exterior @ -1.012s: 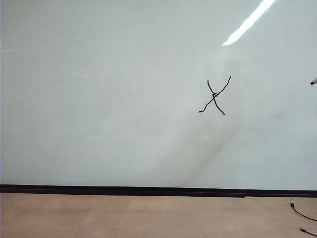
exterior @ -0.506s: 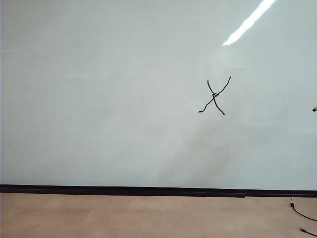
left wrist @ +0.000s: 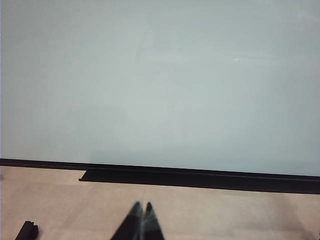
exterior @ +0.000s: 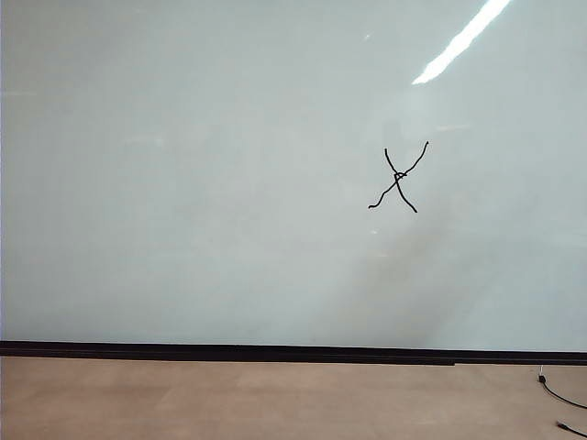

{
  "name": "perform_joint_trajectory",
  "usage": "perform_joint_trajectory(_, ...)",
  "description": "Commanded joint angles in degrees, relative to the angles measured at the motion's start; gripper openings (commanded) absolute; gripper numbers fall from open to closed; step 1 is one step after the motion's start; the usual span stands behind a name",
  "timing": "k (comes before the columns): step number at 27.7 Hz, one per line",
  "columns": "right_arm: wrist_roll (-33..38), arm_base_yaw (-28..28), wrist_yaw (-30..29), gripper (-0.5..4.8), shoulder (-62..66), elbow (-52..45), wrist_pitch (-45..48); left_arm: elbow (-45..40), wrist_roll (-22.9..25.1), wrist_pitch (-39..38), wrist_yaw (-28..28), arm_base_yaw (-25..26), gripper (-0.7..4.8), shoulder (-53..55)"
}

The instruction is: Pick up the pen on the shelf to the right of the whiteboard and draw a cross mark.

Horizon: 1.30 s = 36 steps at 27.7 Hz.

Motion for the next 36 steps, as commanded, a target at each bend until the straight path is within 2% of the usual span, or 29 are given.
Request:
perform_joint_trajectory(1,0.7,-3.3,-3.4,-0.05,0.0,0.2,2.3,0.2,0.2,0.3,0.2,0.0,-0.05,0.0)
perform_joint_trajectory(7,0.9,-7.0,-6.6,-0.05,0.0,0.2,2.9,0.2,0.2,0.3,0.2,0.0,-0.04,0.0)
perform_joint_trajectory(14,-0.5,-7.0,-6.0,-0.05,0.0,0.2,3.4,0.2,0.2,0.3,0.2,0.0,-0.05,0.0)
perform_joint_trajectory(19,-0.6,-7.0,-2.3,-0.04,0.0,0.2,3.0,0.2,0.2,0.3,0.2,0.0,-0.04,0.0)
perform_joint_trajectory(36,-0.6,-6.8,-2.9,-0.04,0.0,0.2,3.0,0.2,0.2,0.3,0.2,0.0,-0.05,0.0)
